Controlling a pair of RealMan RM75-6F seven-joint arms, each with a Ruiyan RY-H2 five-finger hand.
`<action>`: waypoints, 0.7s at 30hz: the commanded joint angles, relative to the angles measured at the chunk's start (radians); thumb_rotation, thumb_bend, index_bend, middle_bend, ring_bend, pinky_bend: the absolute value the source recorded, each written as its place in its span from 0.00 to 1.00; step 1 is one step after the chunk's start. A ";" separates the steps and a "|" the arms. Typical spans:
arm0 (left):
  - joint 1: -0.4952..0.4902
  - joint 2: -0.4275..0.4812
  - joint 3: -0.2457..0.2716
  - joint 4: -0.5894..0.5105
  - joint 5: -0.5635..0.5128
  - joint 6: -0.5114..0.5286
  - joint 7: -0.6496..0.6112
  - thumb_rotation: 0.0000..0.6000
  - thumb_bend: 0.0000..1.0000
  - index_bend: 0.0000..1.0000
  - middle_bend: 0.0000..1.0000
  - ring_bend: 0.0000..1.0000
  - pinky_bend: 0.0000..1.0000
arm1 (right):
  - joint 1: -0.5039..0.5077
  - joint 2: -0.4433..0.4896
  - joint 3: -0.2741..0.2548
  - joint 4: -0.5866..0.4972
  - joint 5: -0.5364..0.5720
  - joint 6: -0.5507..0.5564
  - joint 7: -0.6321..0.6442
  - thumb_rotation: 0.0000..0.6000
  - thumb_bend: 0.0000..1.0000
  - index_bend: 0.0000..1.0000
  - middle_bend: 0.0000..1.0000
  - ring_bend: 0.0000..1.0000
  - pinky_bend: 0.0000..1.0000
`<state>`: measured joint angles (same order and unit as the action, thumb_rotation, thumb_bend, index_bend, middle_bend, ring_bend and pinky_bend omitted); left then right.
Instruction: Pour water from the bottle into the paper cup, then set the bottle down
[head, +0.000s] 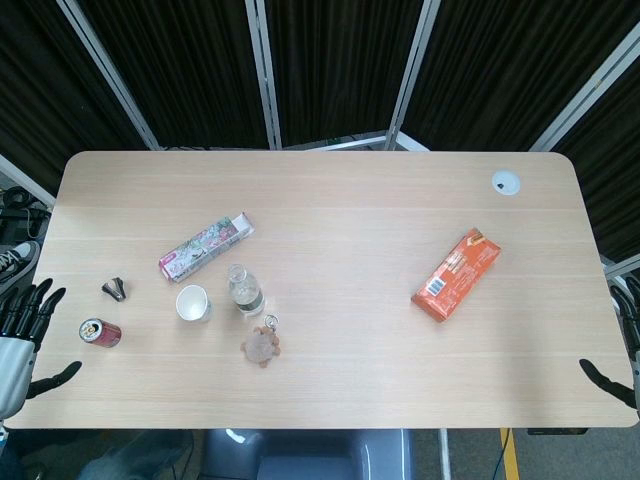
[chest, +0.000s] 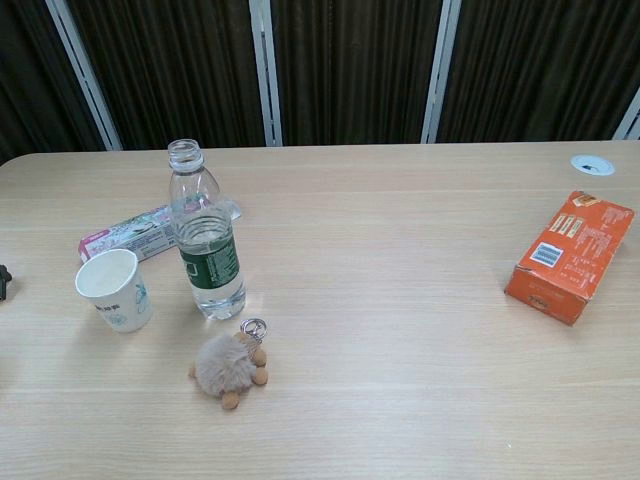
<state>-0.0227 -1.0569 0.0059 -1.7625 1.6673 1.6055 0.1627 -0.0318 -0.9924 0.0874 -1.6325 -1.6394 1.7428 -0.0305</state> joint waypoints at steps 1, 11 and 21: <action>0.002 -0.002 -0.001 0.001 0.000 0.003 0.004 1.00 0.00 0.00 0.00 0.00 0.00 | -0.001 0.010 -0.007 -0.008 0.006 -0.018 -0.003 1.00 0.00 0.00 0.00 0.00 0.00; -0.046 -0.031 -0.019 0.023 0.010 -0.043 -0.074 1.00 0.00 0.00 0.00 0.00 0.00 | 0.006 0.039 -0.020 -0.047 0.016 -0.064 -0.012 1.00 0.00 0.00 0.00 0.00 0.00; -0.287 -0.150 -0.110 0.117 -0.092 -0.353 -0.478 1.00 0.00 0.00 0.00 0.00 0.00 | 0.036 0.027 -0.003 -0.043 0.063 -0.124 -0.025 1.00 0.00 0.00 0.00 0.00 0.00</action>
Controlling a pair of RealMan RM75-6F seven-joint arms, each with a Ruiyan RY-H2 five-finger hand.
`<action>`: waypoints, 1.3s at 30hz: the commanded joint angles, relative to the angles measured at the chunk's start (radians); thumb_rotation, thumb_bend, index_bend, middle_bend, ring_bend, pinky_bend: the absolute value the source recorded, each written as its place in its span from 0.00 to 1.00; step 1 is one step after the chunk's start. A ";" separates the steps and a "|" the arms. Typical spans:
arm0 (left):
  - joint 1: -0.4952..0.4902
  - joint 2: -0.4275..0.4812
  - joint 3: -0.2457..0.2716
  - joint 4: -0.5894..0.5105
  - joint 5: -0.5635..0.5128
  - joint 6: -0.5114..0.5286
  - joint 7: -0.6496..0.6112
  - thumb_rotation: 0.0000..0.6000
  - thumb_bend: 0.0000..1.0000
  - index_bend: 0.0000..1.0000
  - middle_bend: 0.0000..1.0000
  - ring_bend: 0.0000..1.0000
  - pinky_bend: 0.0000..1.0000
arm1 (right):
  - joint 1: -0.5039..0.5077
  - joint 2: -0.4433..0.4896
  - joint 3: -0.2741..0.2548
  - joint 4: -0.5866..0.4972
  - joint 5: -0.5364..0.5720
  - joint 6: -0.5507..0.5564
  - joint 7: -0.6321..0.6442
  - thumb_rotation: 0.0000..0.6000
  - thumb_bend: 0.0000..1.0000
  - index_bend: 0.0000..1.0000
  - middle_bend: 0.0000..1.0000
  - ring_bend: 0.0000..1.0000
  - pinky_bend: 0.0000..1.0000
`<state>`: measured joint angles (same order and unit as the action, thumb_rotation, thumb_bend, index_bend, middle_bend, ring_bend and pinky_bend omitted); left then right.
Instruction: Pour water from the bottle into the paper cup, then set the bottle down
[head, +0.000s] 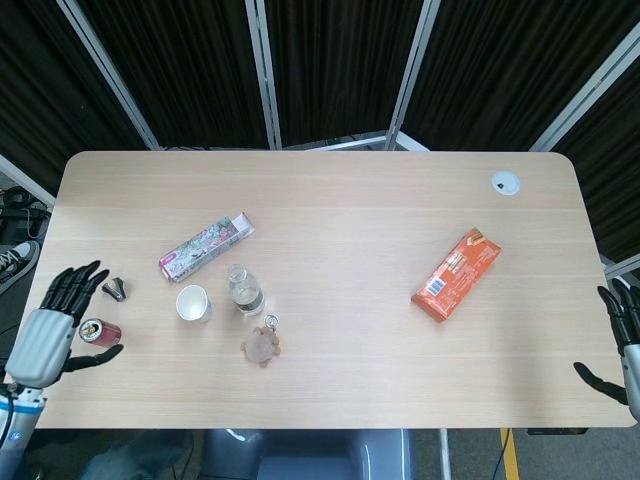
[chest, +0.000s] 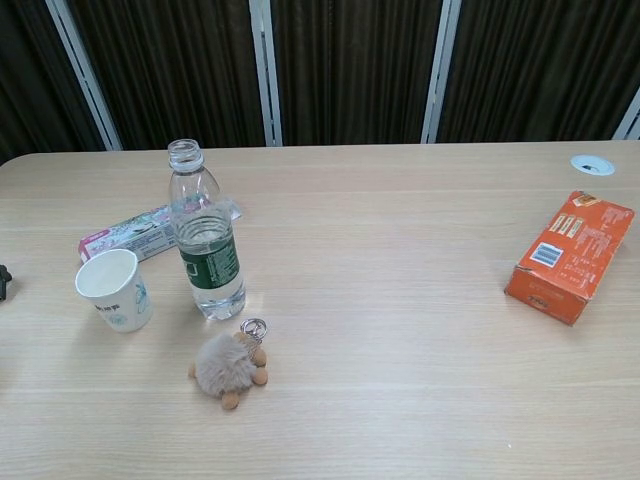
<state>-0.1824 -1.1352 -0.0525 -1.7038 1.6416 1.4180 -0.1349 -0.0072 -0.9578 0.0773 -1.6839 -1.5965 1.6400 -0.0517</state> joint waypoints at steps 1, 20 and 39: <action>-0.166 -0.104 -0.061 0.080 -0.090 -0.227 -0.220 1.00 0.00 0.00 0.00 0.00 0.00 | 0.018 -0.010 0.012 0.013 0.038 -0.037 -0.007 1.00 0.00 0.00 0.00 0.00 0.00; -0.407 -0.414 -0.081 0.496 -0.119 -0.465 -0.616 1.00 0.00 0.00 0.00 0.00 0.00 | 0.044 -0.048 0.048 0.069 0.171 -0.111 -0.033 1.00 0.00 0.00 0.00 0.00 0.00; -0.516 -0.565 -0.053 0.669 -0.119 -0.526 -0.714 1.00 0.00 0.00 0.00 0.00 0.00 | 0.060 -0.059 0.057 0.085 0.211 -0.145 -0.046 1.00 0.00 0.00 0.00 0.00 0.00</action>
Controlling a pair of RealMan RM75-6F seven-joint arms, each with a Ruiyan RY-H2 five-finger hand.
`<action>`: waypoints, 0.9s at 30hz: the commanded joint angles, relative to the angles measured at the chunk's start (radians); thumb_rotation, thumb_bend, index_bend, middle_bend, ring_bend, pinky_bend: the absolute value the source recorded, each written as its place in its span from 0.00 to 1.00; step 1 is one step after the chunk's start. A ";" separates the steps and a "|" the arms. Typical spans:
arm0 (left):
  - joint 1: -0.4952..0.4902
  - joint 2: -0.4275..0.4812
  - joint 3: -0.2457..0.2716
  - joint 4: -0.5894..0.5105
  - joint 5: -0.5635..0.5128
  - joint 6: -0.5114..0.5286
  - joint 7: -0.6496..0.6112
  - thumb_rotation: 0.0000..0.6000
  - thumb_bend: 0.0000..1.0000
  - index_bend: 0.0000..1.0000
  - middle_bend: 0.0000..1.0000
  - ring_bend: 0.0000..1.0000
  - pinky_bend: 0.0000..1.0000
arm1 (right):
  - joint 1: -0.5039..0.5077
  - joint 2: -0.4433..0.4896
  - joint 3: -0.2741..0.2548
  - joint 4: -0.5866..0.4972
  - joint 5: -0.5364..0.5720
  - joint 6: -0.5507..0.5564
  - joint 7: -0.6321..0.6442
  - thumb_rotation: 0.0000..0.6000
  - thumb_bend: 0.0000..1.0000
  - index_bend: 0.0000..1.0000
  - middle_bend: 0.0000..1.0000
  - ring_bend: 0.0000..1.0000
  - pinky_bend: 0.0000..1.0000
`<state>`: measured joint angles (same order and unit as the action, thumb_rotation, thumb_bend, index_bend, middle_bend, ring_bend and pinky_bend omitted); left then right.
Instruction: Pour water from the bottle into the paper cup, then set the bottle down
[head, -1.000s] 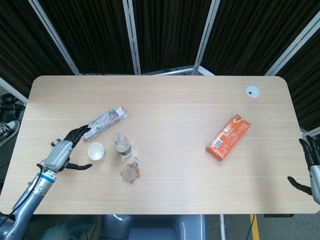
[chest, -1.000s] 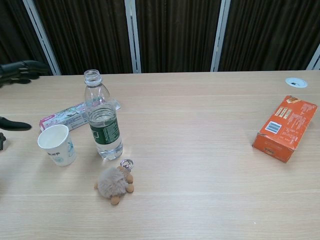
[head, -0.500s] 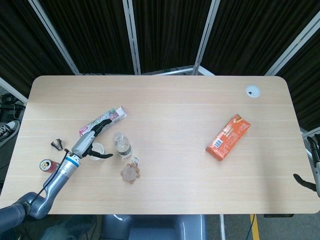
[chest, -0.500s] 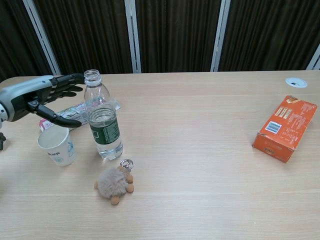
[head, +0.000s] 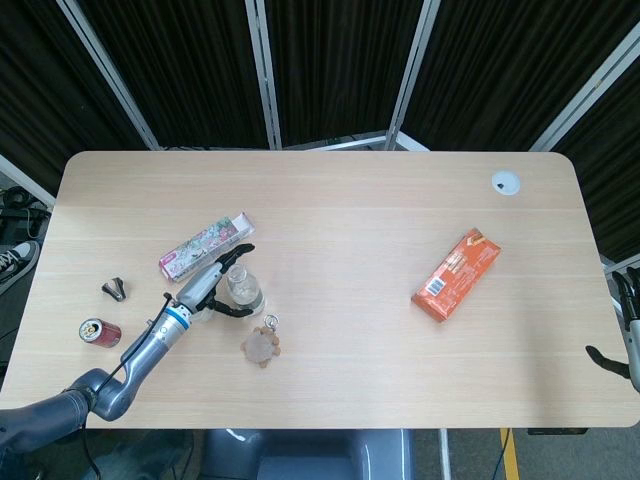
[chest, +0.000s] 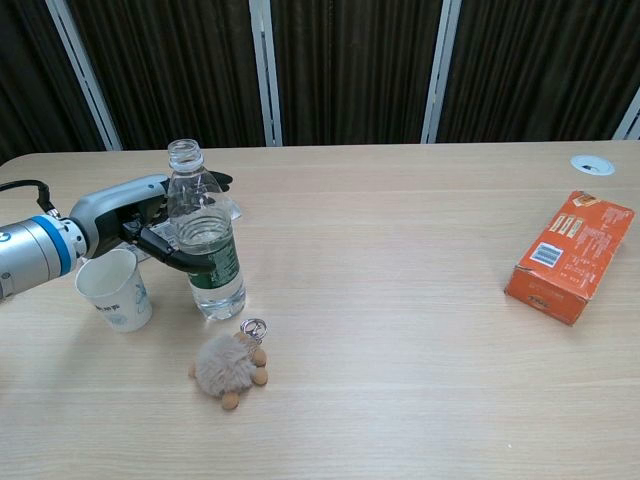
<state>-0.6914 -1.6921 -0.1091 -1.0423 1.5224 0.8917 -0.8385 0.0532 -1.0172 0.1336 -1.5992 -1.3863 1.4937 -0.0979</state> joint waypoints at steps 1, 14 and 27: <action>-0.010 -0.010 0.004 0.009 -0.001 -0.001 -0.020 1.00 0.00 0.00 0.00 0.00 0.00 | -0.001 0.001 0.001 0.000 0.001 0.002 0.003 1.00 0.00 0.00 0.00 0.00 0.00; -0.053 -0.055 0.015 0.055 -0.003 -0.019 -0.142 1.00 0.00 0.17 0.11 0.01 0.04 | 0.002 -0.001 0.002 0.001 0.009 -0.002 -0.001 1.00 0.00 0.00 0.00 0.00 0.00; -0.063 -0.076 -0.001 0.064 -0.042 -0.023 -0.196 1.00 0.51 0.59 0.49 0.30 0.34 | 0.004 -0.003 0.001 0.005 0.012 -0.005 -0.001 1.00 0.00 0.00 0.00 0.00 0.00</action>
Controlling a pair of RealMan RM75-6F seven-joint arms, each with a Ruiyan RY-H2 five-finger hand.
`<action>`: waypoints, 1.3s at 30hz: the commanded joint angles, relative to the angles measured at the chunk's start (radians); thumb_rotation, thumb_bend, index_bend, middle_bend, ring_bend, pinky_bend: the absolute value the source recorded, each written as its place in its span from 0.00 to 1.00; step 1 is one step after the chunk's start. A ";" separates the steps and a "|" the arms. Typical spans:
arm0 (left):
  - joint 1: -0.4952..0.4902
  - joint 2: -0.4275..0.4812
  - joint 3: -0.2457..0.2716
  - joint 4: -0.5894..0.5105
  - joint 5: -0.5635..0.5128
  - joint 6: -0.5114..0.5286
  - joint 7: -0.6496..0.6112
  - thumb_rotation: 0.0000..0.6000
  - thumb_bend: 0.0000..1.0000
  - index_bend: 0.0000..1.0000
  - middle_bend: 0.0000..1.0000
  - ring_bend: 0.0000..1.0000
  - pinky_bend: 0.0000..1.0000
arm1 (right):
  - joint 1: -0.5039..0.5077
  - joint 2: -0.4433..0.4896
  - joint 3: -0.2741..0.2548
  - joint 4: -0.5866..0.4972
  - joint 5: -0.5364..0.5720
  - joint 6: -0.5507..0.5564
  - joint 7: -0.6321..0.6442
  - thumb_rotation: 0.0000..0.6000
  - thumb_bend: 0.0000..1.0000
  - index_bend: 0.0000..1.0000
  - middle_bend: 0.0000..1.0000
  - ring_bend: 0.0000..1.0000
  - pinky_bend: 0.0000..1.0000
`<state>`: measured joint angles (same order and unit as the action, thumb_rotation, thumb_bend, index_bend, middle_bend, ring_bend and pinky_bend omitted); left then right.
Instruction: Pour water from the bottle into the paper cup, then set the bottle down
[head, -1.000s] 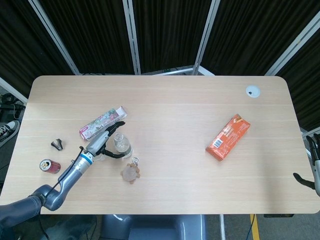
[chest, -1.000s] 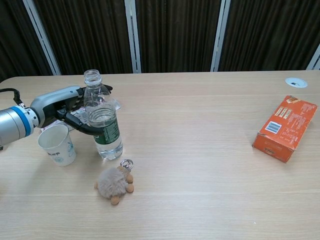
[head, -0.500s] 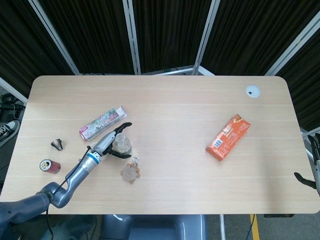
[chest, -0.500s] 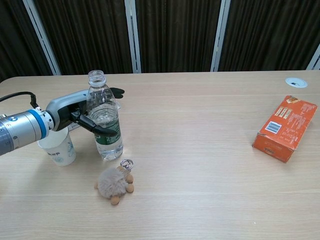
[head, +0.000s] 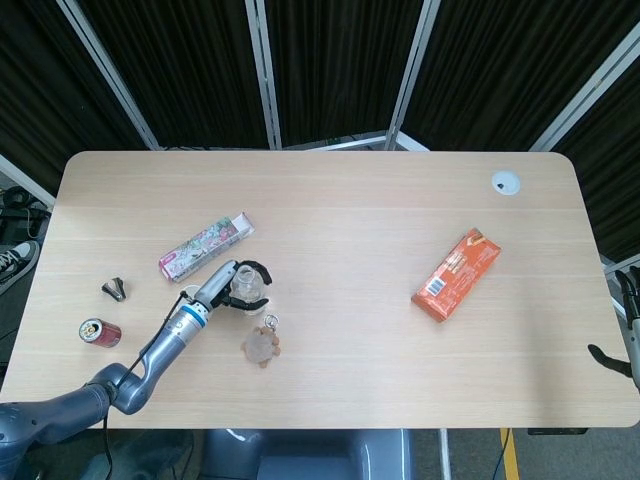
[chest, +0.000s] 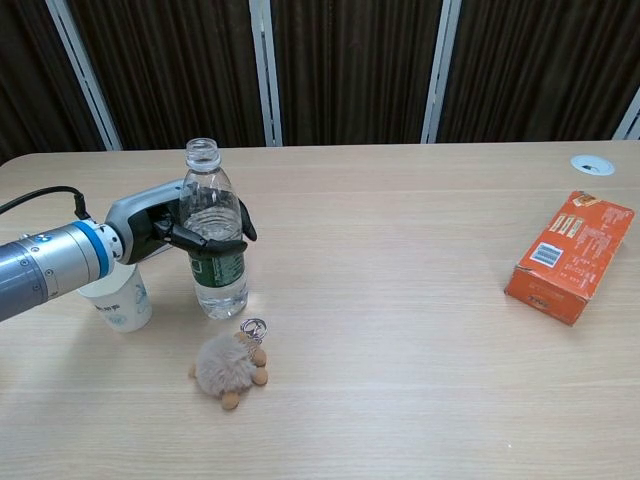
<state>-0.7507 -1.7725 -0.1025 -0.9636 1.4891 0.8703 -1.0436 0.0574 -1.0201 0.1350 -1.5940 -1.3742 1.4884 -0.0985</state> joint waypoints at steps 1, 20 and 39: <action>-0.004 0.009 -0.010 -0.025 -0.012 0.001 0.011 1.00 0.51 0.59 0.49 0.30 0.34 | 0.000 0.000 0.000 0.000 0.001 0.000 0.000 1.00 0.00 0.00 0.00 0.00 0.00; 0.012 0.350 -0.091 -0.321 -0.047 0.065 0.197 1.00 0.50 0.60 0.50 0.31 0.34 | -0.006 0.005 -0.005 -0.014 -0.006 0.012 -0.005 1.00 0.00 0.00 0.00 0.00 0.00; 0.114 0.366 0.092 0.029 0.028 0.046 0.258 1.00 0.50 0.61 0.50 0.31 0.34 | -0.004 -0.003 -0.009 -0.024 -0.020 0.019 -0.032 1.00 0.00 0.00 0.00 0.00 0.00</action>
<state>-0.6498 -1.3717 -0.0347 -0.9868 1.5008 0.9150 -0.7904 0.0530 -1.0221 0.1252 -1.6186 -1.3950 1.5077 -0.1300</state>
